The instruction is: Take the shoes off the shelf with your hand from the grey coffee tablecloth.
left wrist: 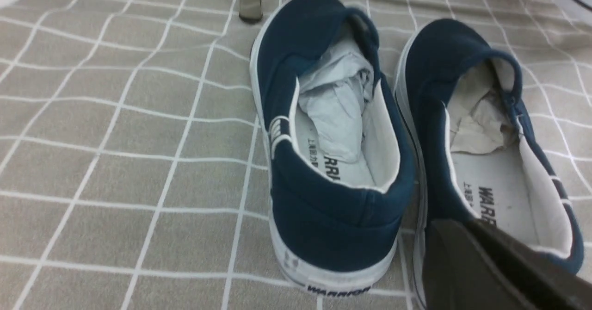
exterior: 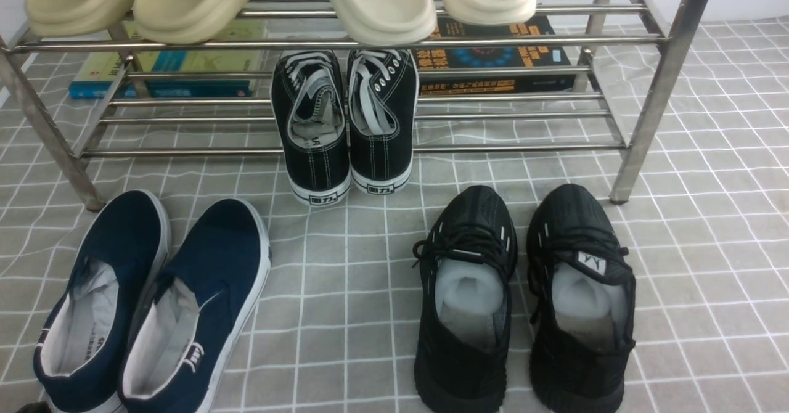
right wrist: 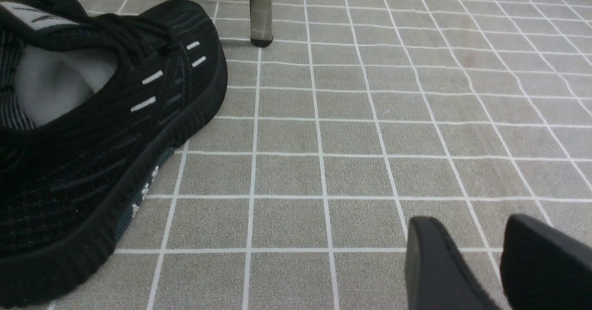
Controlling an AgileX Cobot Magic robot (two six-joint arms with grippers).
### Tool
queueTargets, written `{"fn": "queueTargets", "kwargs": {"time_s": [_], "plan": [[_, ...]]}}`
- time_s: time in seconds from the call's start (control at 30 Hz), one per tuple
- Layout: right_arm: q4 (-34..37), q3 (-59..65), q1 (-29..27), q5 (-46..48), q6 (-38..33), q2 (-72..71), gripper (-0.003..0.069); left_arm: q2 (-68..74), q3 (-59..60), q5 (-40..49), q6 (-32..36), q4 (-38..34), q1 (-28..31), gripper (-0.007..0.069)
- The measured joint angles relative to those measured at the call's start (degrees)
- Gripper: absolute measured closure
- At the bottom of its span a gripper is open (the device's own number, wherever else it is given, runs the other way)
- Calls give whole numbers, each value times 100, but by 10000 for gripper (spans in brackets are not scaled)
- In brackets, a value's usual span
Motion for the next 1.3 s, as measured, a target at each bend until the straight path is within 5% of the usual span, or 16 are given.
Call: {"fn": "queueTargets", "kwargs": {"time_s": [1.3], "plan": [[0,0,0,0,4,0,420,0,11,-35,0,-5,0,550]]}}
